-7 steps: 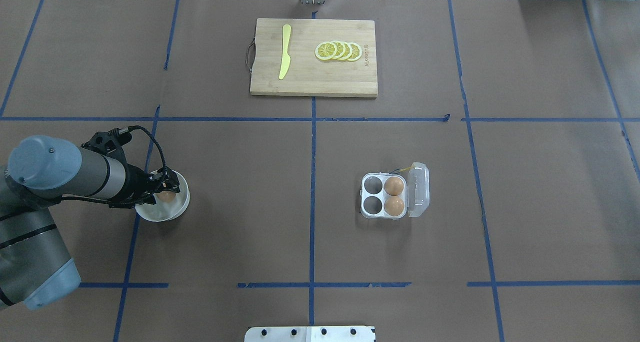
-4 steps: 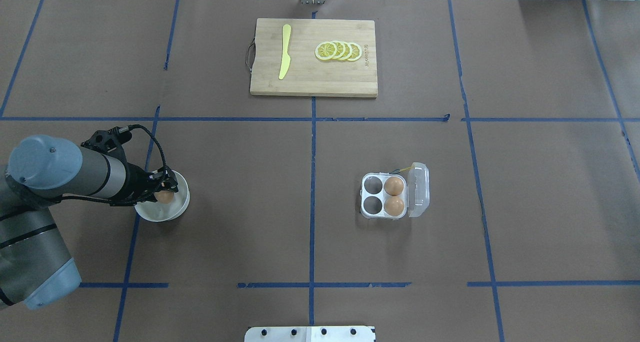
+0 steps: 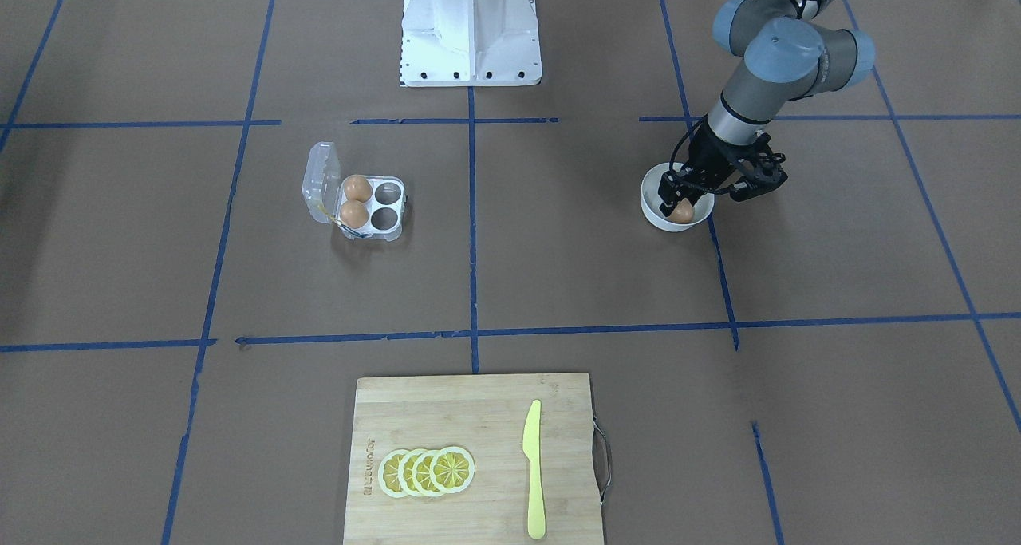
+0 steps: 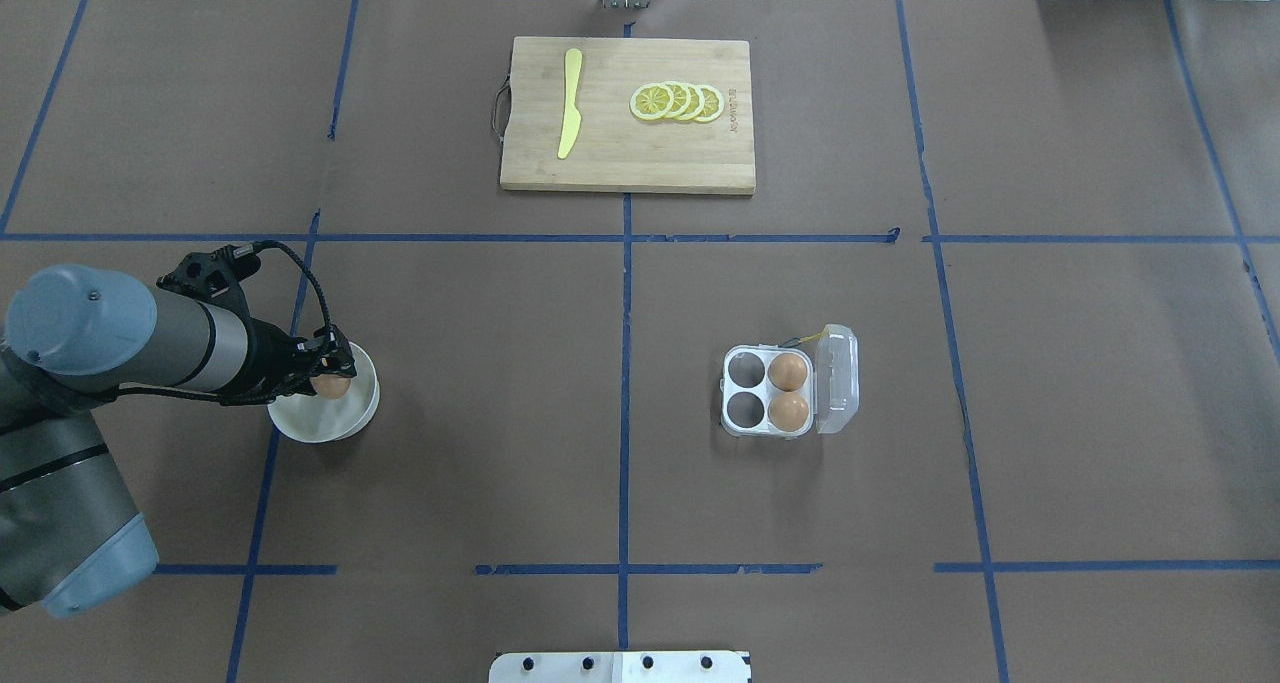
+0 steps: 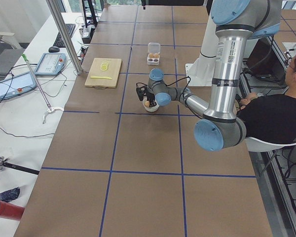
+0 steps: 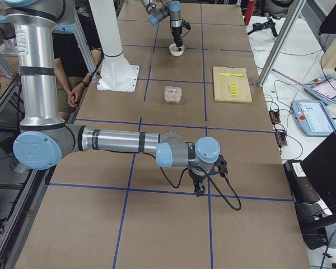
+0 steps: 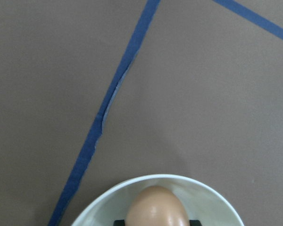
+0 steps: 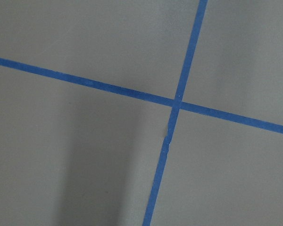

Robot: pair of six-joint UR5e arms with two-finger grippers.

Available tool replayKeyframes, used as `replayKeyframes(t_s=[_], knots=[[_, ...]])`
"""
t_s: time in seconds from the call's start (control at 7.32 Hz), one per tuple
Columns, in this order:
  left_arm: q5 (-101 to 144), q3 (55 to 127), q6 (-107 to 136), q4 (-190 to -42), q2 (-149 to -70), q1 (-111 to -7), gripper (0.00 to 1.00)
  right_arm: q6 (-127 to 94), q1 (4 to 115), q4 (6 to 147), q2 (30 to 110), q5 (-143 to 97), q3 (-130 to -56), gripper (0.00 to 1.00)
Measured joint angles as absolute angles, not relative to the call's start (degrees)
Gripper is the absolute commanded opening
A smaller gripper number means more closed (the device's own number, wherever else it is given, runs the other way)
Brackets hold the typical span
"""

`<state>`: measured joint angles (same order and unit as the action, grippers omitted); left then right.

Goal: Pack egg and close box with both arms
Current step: 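Lower the left gripper into the bowl and close it on the egg, then carry the egg with the left gripper into an empty carton slot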

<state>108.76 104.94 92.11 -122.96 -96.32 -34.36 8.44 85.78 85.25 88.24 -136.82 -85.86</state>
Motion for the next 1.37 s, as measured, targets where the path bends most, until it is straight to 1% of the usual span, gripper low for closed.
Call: replayKeyframes(t_s=[0.41,0.55,0.68,0.96,1.37], knots=[[108.7,112.4,92.1,-117.0,-96.3,-34.7,0.00,8.4,85.8,85.3,88.2,-136.8,-85.8,1.00],[108.7,113.3,92.1,-114.7,-98.5,-34.7,0.00,8.4,85.8,85.3,88.2,-136.8,-85.8,1.00],[108.8,111.9,92.2,-112.5,-103.4,-34.5,0.00,8.4,85.8,85.3,88.2,-136.8,-85.8,1.00],[108.7,104.5,92.6,-109.3,-116.3,-33.1,0.00,8.5,85.7,85.2,88.2,-136.8,-85.7,1.00],[107.5,90.0,92.7,-111.0,-132.9,-27.8,0.00,8.4,85.6,85.2,88.2,-136.9,-85.7,1.00]])
